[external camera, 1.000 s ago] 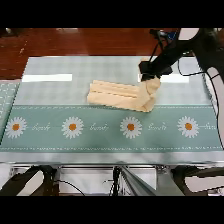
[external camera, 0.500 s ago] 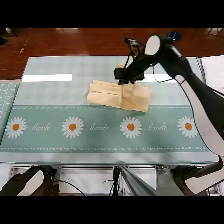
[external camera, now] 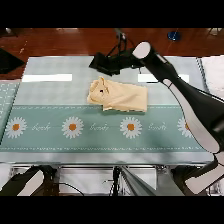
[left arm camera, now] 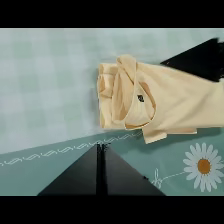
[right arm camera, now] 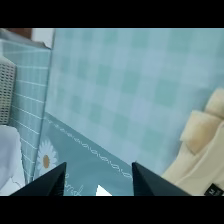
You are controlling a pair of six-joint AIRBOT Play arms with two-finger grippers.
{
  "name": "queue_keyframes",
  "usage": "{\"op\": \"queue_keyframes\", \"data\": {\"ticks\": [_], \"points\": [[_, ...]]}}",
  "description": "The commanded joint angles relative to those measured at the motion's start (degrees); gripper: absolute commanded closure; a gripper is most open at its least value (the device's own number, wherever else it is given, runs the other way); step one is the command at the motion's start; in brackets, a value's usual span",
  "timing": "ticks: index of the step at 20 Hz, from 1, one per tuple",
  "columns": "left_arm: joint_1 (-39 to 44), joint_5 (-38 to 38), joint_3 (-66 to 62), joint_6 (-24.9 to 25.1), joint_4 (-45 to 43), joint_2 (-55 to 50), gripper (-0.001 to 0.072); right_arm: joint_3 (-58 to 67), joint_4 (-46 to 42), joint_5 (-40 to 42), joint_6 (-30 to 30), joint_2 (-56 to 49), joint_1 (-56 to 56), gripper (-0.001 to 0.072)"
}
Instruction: Fold the shirts.
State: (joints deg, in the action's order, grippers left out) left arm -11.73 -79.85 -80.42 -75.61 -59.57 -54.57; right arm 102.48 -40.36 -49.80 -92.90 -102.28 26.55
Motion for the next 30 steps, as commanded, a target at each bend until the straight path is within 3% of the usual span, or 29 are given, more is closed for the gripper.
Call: {"op": "queue_keyframes", "data": {"ticks": [1, 4, 8, 10, 12, 13, 15, 16, 17, 19, 23, 30], "points": [[0.0, 0.8, 6.0, 0.9, 0.2, -1.2, 0.0652, 0.0, 1.0, -6.3, 4.7, 4.6, -6.0, 0.0233], [0.0, 0.8, 7.6, 3.2, 2.1, -3.9, 0.0623, 0.0, -14.6, -23.9, 4.1, 9.9, -15.5, 0.0235], [0.0, 2.0, 7.6, 6.1, 3.7, -5.3, 0.0622, 0.0, -49.2, -47.9, 5.8, 13.4, -25.8, 0.0235], [0.0, 3.2, 7.6, 7.5, 3.7, -5.0, 0.0622, -2.3, -55.2, -52.2, 8.7, 13.3, -29.7, 0.0235], [0.0, 3.3, 7.6, 7.5, 3.7, -4.7, 0.0611, -7.8, -47.8, -51.4, 8.8, 13.3, -33.5, 0.0236], [0.0, 3.3, 7.6, 7.5, 3.7, -4.6, 0.0518, -11.5, -40.9, -49.6, 8.8, 13.3, -35.1, 0.0234], [0.0, 3.3, 7.6, 7.5, 3.7, -4.6, 0.0249, -19.4, -27.2, -43.2, 9.1, 13.3, -37.0, 0.0207], [0.0, 3.3, 7.6, 7.5, 3.7, -4.6, 0.0212, -23.1, -22.0, -39.2, 9.9, 13.3, -37.1, 0.0152], [0.0, 3.3, 7.6, 7.5, 3.7, -4.6, 0.0212, -26.9, -17.4, -34.6, 10.8, 13.3, -36.8, 0.0115], [-0.1, 3.3, 7.6, 7.5, 3.4, -4.6, 0.0212, -33.0, -11.5, -26.1, 12.3, 13.3, -35.3, 0.0115], [0.0, 3.2, 7.6, 7.4, -0.1, -4.6, 0.0212, -39.2, -8.7, -12.5, 13.1, 13.1, -31.0, 0.0115], [-0.1, 3.1, 7.6, 7.4, -0.2, -4.6, 0.0212, -39.3, -6.6, -4.5, 10.8, 7.2, -22.9, 0.0117]]}}
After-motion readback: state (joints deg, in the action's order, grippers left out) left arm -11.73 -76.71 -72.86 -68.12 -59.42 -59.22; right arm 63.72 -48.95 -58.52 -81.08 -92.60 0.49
